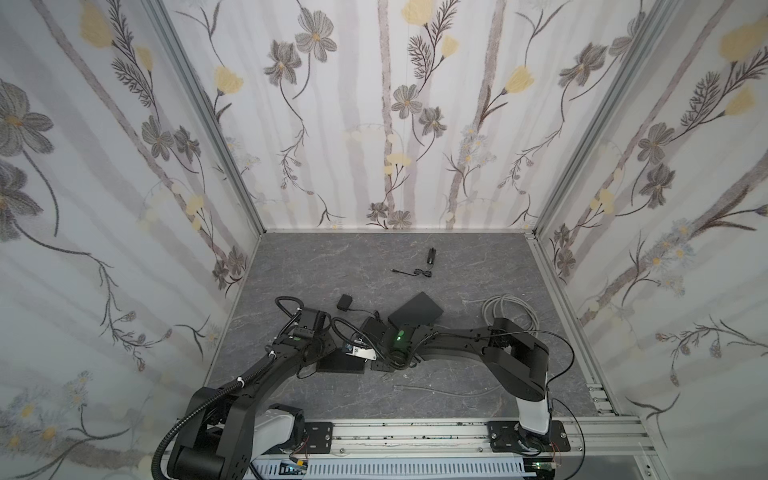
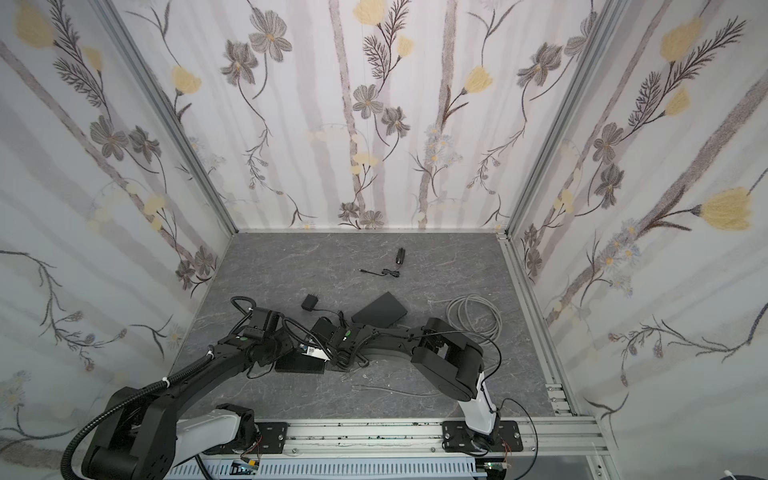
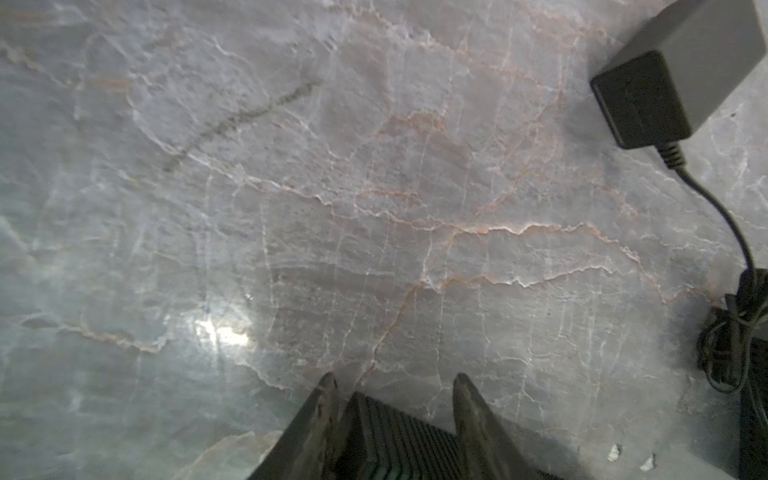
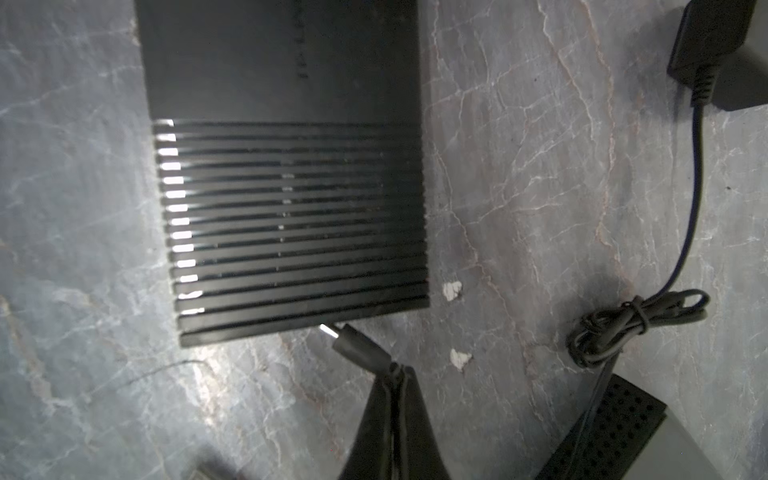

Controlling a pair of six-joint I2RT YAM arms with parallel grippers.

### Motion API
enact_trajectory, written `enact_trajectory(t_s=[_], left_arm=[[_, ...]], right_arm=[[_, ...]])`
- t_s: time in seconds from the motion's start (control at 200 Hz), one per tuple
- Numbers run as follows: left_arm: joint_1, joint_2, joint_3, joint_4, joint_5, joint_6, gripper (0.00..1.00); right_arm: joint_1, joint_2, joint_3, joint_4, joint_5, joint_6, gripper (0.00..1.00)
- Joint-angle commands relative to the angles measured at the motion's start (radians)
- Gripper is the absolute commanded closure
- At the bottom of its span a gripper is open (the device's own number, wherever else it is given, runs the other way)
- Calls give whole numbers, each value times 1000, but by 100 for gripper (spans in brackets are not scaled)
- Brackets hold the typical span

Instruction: Insert the plug into the switch port

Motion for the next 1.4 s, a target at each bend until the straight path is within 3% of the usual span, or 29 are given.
enact_trajectory(t_s=[0.0,0.5,0.799,1.399], left_arm=[[-1,-1,10,2,16,0,54],[1,80,77,30,2,1,53],[13,220,162,34,-15,15,53],[15,183,121,1,-45,23,53]], right_arm=[[1,0,-14,54,-6,8,100],[-63,4,13,97,-36,46,100],[-102,9,11,95,-32,26,100],[-99,-41,-115,207,-64,63,100]])
